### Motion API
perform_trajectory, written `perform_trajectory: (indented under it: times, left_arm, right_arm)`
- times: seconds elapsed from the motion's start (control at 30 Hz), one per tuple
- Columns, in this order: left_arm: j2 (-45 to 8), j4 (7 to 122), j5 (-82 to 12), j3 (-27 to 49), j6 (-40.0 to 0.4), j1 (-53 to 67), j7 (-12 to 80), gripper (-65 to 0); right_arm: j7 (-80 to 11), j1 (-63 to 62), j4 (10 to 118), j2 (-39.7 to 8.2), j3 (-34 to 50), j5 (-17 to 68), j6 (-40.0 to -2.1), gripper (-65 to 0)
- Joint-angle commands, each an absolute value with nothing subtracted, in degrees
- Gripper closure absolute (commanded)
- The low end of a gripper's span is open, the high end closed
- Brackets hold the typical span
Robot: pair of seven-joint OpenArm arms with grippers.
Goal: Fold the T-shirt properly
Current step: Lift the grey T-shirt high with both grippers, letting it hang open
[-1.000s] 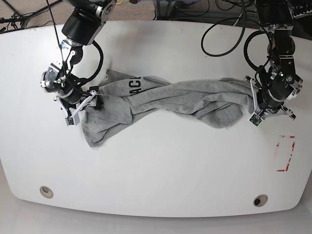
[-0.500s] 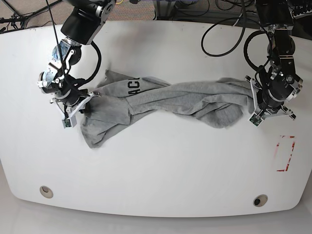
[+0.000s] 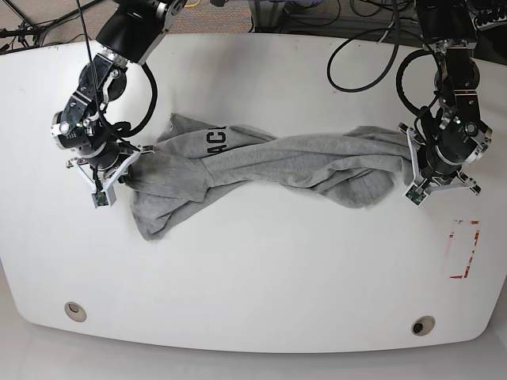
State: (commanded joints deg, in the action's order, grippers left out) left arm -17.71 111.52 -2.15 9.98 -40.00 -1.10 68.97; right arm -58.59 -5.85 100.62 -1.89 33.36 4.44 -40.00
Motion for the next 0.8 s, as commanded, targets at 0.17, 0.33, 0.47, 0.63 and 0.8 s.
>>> perform_trajectory:
  times: [0.17,0.33,0.47,0.63,0.8]
  left_arm:
    - [-17.7,111.5,-2.2,10.0,-40.0,-1.2,69.0,0.0]
    - [-17.6,111.5,-2.2,10.0,-40.0,-2.2,69.0,0.0]
    - [-16.8,111.5,-2.2,10.0,-40.0,-4.0,69.0,0.0]
    - [-15.3,111.5,-2.2,10.0,-40.0,-4.5,69.0,0.0]
    - [-15.2,111.5,-2.2,10.2,-40.0,-6.5,69.0,0.0]
  right_arm:
    - [-59.6,-5.6,105.9,-1.8,33.4,4.4,-40.0,0.0]
    - [-61.8,-6.0,108.8,-2.0,33.4,4.4,-40.0,0.0]
    - [-62.0,-7.0,109.2,-2.2,33.4,4.4,-40.0,0.0]
    - [-62.1,-6.8,109.4,-2.5,33.3,4.9,-40.0,0.0]
    - [-62.1,-7.0,110.1,-2.7,32.0,5.0,-40.0,0.0]
